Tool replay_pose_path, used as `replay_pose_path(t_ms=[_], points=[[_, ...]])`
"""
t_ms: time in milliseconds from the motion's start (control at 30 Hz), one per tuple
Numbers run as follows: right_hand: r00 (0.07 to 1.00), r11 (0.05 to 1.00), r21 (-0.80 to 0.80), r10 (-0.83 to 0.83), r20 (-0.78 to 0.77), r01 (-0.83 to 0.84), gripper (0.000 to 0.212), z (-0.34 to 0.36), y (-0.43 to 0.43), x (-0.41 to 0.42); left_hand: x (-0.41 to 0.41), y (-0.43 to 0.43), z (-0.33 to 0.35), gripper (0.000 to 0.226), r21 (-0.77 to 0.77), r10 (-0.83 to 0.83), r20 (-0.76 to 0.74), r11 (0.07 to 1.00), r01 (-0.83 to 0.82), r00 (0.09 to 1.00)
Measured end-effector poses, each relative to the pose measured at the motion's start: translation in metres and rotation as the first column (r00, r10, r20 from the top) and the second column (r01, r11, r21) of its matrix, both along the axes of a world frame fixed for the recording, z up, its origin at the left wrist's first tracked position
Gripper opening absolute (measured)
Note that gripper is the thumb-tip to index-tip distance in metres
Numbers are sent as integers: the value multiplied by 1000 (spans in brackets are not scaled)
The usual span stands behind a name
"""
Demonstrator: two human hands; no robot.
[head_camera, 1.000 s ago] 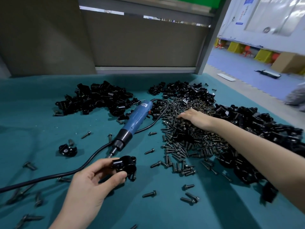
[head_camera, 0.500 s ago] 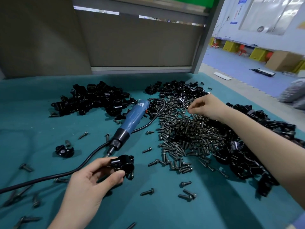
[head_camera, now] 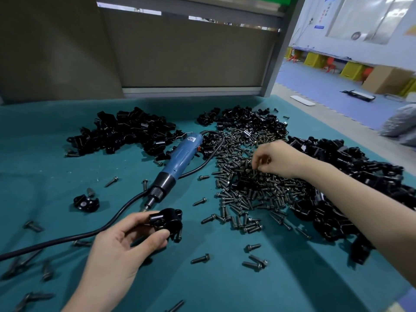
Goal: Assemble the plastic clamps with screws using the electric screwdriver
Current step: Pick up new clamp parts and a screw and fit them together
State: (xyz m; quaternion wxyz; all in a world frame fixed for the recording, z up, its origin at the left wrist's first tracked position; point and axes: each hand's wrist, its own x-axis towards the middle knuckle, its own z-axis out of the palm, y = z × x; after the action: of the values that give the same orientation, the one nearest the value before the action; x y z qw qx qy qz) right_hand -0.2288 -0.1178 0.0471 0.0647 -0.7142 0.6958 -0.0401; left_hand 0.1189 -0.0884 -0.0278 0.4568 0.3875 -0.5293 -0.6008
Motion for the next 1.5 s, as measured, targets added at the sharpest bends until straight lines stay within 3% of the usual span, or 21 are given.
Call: replay_pose_path(t_ms=[133,267,333,400,467,567,633,933,1067,1200,1500], points=[[968,995,23,99,-233,-96,13,-18,3,5,0,0,-1,33,7,3,-14,1000,-3,1000],[967,994,31,108,-229,-104,8,-20,8,7,0,2,1,32,-19,-7,-12,1000,6,1000],[996,997,-72,22,-86,-28,7,-14,11,13,1,2,1,35,-24,-7,-3,1000,7,1000],[976,979,-184,-44,213,84,16,-2,17,32,1,2,1,36,-23,-6,-1,1000,6,1000],[862,967,-241,55,505,79,26,10,27,66,1,2,0,35,-25,-4,-4,1000,4,1000],[706,934,-344,310,636,-101,19,11,43,130,-1,1,1,35,-26,3,-7,1000,-3,1000],[667,905,-392,395,632,-164,16,-3,52,165,-1,0,1,33,-56,-4,8,998,4,1000],[738,822,-554,455,499,-132,12,-31,52,189,1,-3,-2,31,-79,-15,21,997,17,1000],[740,815,-567,455,496,-121,11,-32,53,195,2,-3,-4,35,-115,-10,74,993,18,997],[749,805,-590,429,505,-63,8,-38,57,198,0,-3,-1,33,-106,-2,19,994,3,1000],[785,864,-489,384,487,-120,7,-34,57,196,-2,1,2,32,-78,-2,-26,997,0,1000]])
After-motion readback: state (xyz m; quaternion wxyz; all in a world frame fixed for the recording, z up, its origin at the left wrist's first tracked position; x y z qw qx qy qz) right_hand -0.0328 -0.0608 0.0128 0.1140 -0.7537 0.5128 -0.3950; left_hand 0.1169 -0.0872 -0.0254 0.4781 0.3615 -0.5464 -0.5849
